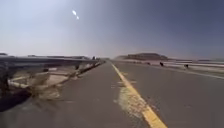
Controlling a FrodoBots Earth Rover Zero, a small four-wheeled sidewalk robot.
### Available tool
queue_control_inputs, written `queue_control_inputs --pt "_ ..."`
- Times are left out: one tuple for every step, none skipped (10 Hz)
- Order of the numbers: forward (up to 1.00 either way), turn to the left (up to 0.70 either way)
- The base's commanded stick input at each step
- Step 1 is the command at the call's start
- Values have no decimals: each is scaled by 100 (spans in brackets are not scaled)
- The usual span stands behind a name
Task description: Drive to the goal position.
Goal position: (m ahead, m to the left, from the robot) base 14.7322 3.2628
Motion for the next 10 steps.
queue_control_inputs --pt "50 0" --pt "50 0" --pt "50 0" --pt "50 0" --pt "50 0" --pt "50 0" --pt "50 0" --pt "50 0" --pt "50 0" --pt "50 0"
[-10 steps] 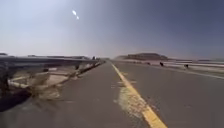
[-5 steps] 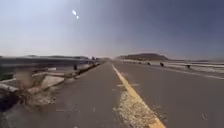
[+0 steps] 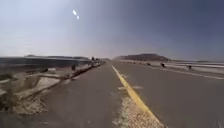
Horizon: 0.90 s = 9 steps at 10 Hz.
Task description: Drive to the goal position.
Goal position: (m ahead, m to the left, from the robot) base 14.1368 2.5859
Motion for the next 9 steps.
queue_control_inputs --pt "50 0" --pt "50 0" --pt "50 0" --pt "50 0" --pt "50 0" --pt "50 0" --pt "50 0" --pt "50 0" --pt "50 0"
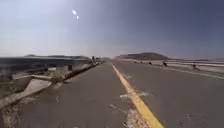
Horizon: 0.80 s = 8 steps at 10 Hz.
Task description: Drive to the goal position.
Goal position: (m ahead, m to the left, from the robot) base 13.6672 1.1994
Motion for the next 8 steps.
queue_control_inputs --pt "50 0" --pt "50 0" --pt "50 0" --pt "50 0" --pt "50 0" --pt "50 0" --pt "50 0" --pt "50 0"
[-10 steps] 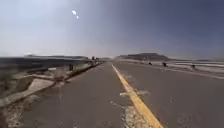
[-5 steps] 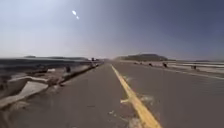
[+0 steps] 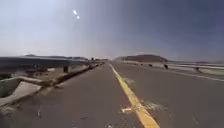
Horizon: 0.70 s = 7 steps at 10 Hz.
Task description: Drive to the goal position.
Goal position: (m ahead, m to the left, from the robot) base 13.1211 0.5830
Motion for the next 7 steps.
queue_control_inputs --pt "50 0" --pt "50 0" --pt "50 0" --pt "50 0" --pt "50 0" --pt "50 0" --pt "50 0"
